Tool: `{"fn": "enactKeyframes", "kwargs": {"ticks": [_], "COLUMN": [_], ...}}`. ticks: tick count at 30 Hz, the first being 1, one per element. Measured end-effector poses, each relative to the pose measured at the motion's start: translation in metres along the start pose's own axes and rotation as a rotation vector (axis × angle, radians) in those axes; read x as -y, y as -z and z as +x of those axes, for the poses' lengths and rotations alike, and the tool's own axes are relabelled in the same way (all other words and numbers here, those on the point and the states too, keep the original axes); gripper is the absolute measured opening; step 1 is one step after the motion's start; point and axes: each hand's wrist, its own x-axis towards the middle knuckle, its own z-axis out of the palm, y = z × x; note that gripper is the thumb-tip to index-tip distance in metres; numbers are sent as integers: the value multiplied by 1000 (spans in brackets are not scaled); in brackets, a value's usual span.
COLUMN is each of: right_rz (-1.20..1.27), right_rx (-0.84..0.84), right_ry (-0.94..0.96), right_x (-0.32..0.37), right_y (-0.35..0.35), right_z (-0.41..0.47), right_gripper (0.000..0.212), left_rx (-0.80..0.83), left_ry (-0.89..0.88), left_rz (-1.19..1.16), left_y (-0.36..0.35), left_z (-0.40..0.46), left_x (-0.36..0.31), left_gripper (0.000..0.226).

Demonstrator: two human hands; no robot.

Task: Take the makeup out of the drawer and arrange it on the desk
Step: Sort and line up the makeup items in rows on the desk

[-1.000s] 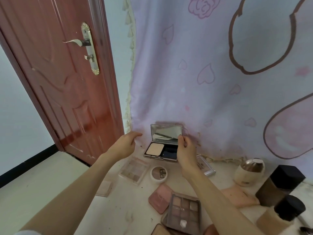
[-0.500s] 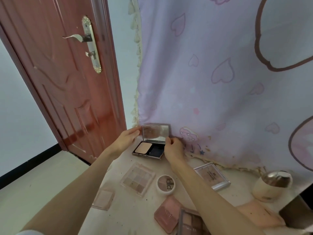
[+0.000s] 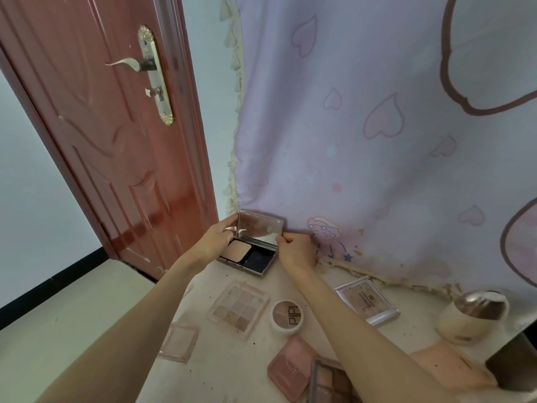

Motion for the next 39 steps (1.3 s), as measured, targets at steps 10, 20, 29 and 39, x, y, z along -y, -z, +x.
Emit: {"fn": "enactKeyframes", "kwargs": {"ticks": [10, 20, 29, 39], "right_rz": [-23, -12, -402, -755], "right_rx": [-87, 31, 59, 230], "right_ry": [79, 130, 265, 88], "right_x": [-9, -6, -22, -50], "right_y": [3, 17, 93, 129], "right_z": [3, -9, -51, -79], "right_gripper": [16, 16, 29, 58], "left_rx": [17, 87, -43, 70], "left_ry": [-51, 62, -205, -409], "left_rz": [86, 165, 413, 517], "left_y": [-11, -1, -35, -90], "left_z": [-5, -29, -103, -170], "left_x": [-10, -12, -59, -84], "left_gripper": [62, 54, 46, 48]}}
